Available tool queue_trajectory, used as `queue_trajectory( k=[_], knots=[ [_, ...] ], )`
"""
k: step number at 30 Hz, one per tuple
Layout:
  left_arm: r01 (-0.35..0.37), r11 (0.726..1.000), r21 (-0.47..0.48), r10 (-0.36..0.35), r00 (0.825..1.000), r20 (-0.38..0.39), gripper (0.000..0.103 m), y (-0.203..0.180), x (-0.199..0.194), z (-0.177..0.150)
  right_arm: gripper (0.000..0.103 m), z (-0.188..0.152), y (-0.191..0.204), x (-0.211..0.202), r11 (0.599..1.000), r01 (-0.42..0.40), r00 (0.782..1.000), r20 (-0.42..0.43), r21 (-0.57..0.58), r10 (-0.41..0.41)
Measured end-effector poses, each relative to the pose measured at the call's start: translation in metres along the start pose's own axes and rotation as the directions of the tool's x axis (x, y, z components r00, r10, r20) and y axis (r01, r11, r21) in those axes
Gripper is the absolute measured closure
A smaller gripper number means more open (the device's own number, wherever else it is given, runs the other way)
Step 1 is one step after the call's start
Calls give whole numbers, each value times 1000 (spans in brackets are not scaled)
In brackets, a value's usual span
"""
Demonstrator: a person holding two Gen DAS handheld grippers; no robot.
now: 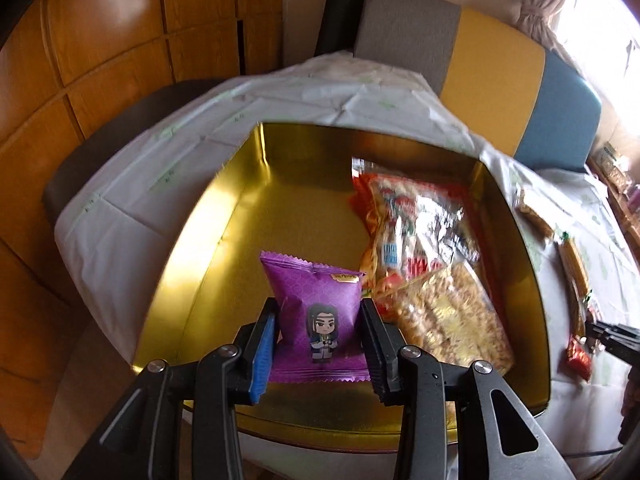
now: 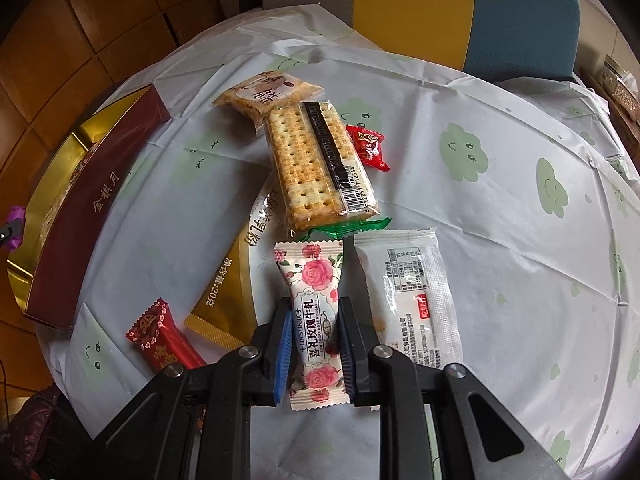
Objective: Organize snacks
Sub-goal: 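Carry the purple packet into the gold tin and release it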
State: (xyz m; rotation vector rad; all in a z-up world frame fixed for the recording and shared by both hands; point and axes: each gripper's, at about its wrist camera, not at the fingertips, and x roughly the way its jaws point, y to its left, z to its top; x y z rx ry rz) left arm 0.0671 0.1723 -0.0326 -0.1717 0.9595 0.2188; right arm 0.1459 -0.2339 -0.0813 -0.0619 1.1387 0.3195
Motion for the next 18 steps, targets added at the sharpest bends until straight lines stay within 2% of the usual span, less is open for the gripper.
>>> queue_trajectory(
  k=[3, 8, 18],
  knots=[
    [14, 1000, 1, -13, 999, -41, 60, -4, 10, -6, 82, 0, 0, 0, 1000, 2, 1000, 2, -1, -2],
    [-36, 999, 23, 37, 998, -49, 59, -13, 14, -14, 82, 0, 1, 0, 1000, 11, 1000, 4, -13, -11],
    [-83, 996, 17, 82, 996, 25, 59, -17, -4, -10, 82, -1, 4, -2, 999, 29, 1000, 7, -16, -29]
  ],
)
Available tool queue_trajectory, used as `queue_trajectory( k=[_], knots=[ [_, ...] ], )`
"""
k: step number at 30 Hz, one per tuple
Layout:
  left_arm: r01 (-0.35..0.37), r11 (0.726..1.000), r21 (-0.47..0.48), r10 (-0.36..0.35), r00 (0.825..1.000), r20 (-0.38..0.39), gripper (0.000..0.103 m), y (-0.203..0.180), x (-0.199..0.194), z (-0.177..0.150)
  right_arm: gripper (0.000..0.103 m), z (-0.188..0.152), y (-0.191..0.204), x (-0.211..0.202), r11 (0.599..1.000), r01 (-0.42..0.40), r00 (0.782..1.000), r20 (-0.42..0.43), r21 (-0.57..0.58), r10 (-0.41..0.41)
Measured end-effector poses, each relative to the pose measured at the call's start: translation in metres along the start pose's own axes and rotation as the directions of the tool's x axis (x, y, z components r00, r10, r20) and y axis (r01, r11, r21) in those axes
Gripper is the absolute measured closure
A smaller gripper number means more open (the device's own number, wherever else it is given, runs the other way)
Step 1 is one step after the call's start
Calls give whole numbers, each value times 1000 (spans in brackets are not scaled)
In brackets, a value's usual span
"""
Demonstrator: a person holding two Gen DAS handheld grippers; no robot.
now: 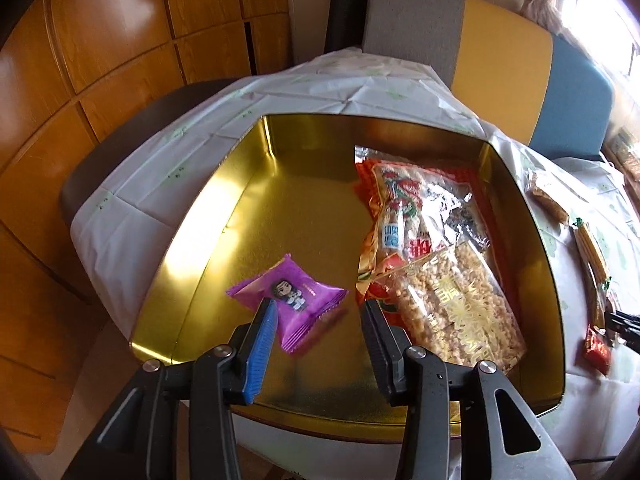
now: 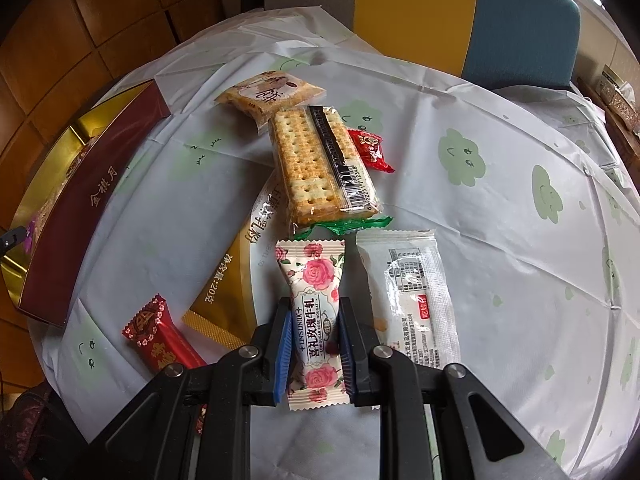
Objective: Organize snacks
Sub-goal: 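Carry the purple packet into the gold tin and release it, then grasp the pink-flower wrapped snack with the right gripper and carry it toward the tin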
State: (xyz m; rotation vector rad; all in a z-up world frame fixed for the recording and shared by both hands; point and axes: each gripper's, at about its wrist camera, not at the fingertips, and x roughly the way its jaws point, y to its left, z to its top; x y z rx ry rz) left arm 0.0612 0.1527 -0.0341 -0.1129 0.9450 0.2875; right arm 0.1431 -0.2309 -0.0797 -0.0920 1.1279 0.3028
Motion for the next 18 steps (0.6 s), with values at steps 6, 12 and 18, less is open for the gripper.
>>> queue_trajectory(
  k=[6, 12, 18],
  knots=[
    [-3, 1000, 11, 2, 999, 42, 59, -3, -14, 2, 83, -1, -2, -4, 1000, 8, 1000, -15, 21, -8],
    [-10, 1000, 23, 8, 997, 79, 59, -4, -23, 3, 83, -8, -7, -20, 997, 22, 1000, -19, 69, -21],
    [-5, 1000, 12, 4, 996, 85, 59, 0, -24, 1, 83, -10, 2, -56, 996, 13, 998, 62, 88, -18]
  ],
)
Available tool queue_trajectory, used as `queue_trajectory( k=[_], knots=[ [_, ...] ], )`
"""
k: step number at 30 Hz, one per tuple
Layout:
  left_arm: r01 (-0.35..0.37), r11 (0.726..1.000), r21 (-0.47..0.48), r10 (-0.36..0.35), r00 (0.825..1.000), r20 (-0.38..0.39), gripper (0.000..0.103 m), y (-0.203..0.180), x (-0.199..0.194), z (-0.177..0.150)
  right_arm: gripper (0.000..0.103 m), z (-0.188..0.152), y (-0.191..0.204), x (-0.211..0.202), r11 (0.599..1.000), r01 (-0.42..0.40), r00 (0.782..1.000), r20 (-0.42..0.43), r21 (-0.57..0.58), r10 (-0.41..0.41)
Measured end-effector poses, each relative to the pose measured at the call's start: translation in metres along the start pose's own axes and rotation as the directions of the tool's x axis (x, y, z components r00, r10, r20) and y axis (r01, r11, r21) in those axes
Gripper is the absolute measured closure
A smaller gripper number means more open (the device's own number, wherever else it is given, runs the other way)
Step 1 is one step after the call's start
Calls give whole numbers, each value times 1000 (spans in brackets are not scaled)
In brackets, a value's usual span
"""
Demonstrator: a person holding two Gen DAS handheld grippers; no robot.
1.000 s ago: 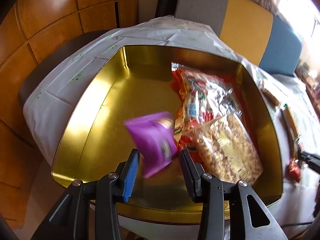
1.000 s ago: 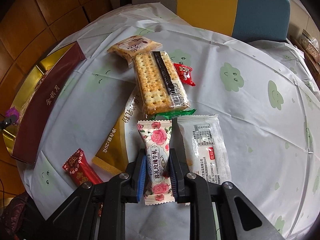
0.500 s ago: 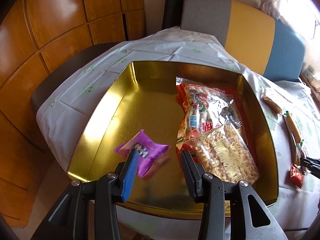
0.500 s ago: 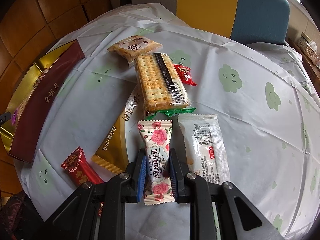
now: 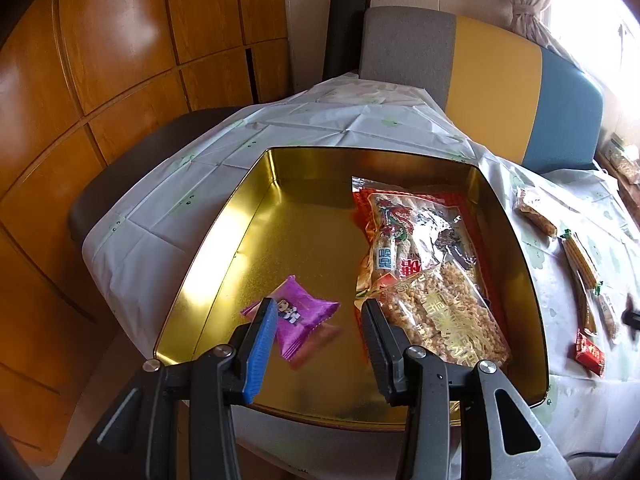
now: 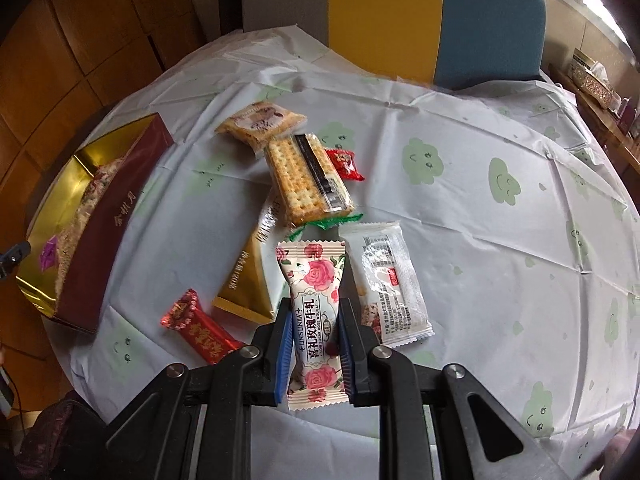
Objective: Organize snacks
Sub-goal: 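Grasp the pink-flower wrapped snack with the right gripper and carry it toward the tin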
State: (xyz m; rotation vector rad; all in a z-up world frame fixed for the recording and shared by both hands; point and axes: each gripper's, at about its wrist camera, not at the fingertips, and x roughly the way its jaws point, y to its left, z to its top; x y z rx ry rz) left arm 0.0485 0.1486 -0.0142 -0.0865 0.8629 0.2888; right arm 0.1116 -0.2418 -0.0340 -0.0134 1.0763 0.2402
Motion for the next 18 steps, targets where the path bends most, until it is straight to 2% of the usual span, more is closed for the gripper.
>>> queue_trajectory(
  k=[5, 11, 18],
  knots=[
    [-2, 1000, -3, 2, 1000, 6, 59, 5, -1, -3, 83, 18, 51, -21, 993, -91, 993, 63, -72, 96],
    [-13, 1000, -20, 13, 1000, 11, 59, 16, -1, -4, 83, 43, 137, -13, 952, -229, 969, 44, -204, 243],
    [-22, 999, -42, 21, 1000, -1, 59, 27, 3, -8, 83, 67, 212, 16, 915, -280, 956, 3, -291, 294]
  ],
)
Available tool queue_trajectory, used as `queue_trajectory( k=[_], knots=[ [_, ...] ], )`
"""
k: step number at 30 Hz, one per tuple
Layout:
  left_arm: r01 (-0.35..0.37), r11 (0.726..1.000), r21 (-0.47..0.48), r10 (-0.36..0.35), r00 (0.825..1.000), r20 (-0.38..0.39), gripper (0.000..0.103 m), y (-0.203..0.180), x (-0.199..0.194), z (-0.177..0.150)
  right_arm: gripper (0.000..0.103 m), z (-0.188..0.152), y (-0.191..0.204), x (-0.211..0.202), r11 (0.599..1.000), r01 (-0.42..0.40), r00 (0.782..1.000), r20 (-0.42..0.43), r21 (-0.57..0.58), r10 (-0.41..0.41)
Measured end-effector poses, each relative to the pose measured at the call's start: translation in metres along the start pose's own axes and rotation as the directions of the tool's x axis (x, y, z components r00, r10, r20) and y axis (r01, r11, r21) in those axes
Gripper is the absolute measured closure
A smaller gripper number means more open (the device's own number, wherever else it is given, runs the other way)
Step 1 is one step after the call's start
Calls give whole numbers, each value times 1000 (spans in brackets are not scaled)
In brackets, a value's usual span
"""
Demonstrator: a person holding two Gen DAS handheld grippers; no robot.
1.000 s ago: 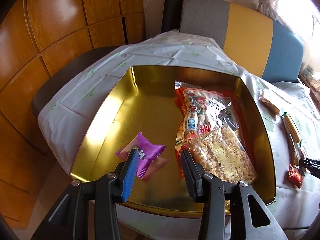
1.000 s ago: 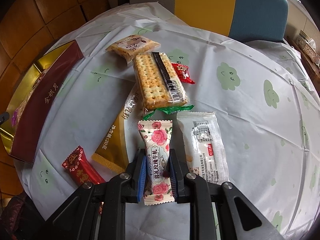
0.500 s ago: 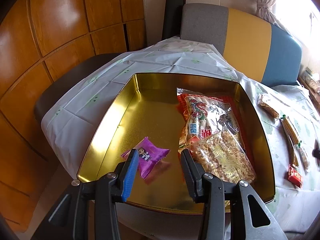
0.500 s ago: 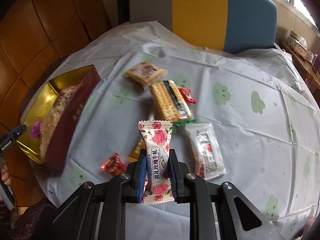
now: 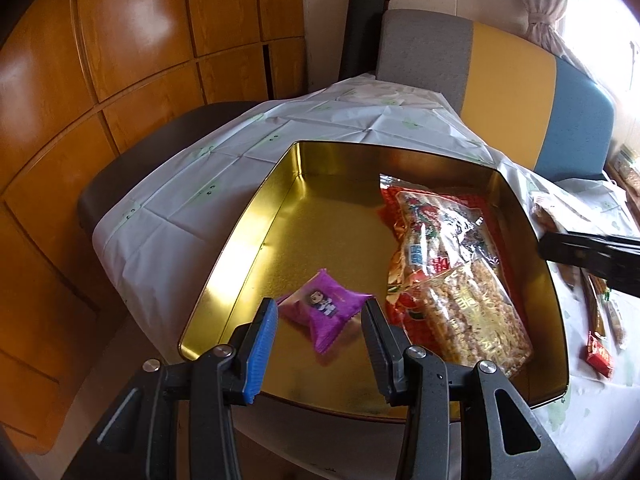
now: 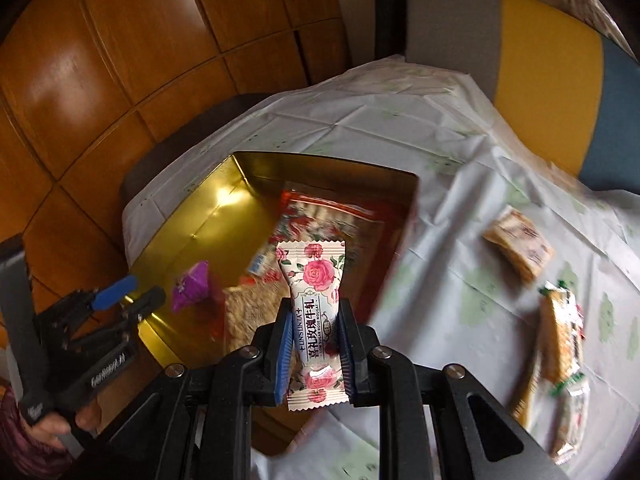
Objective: Organize snacks
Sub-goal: 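Grasp the pink-flower wrapped snack with the right gripper and carry it toward the tin, then release the pink-flower snack into the tin and withdraw the right gripper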
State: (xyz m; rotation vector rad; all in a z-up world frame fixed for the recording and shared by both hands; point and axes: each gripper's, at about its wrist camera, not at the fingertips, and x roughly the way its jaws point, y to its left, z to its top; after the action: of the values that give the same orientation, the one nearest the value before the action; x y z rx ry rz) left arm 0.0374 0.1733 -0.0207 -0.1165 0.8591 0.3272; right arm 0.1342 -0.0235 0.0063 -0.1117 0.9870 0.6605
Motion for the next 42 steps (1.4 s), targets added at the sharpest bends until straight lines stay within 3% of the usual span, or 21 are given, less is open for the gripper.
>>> queue_trajectory(
  k=[7, 13, 28, 42],
  knots=[
    [-5, 1000, -15, 5, 1000, -9, 59, 5, 3, -2, 73, 12, 10, 43, 1000, 10, 998, -64, -1, -10],
    [-3, 1000, -12, 3, 1000, -12, 59, 4, 5, -3, 73, 1, 9, 43, 1000, 17, 998, -66, 10, -16],
    [19, 999, 42, -20, 1000, 6, 59, -16, -5, -4, 72, -38, -16, -15, 990, 139, 990, 32, -8, -139],
    [59, 992, 111, -61, 998, 13, 59, -44, -15, 0, 72, -84, -105, -65, 954, 263, 964, 0, 143, -266]
  ],
)
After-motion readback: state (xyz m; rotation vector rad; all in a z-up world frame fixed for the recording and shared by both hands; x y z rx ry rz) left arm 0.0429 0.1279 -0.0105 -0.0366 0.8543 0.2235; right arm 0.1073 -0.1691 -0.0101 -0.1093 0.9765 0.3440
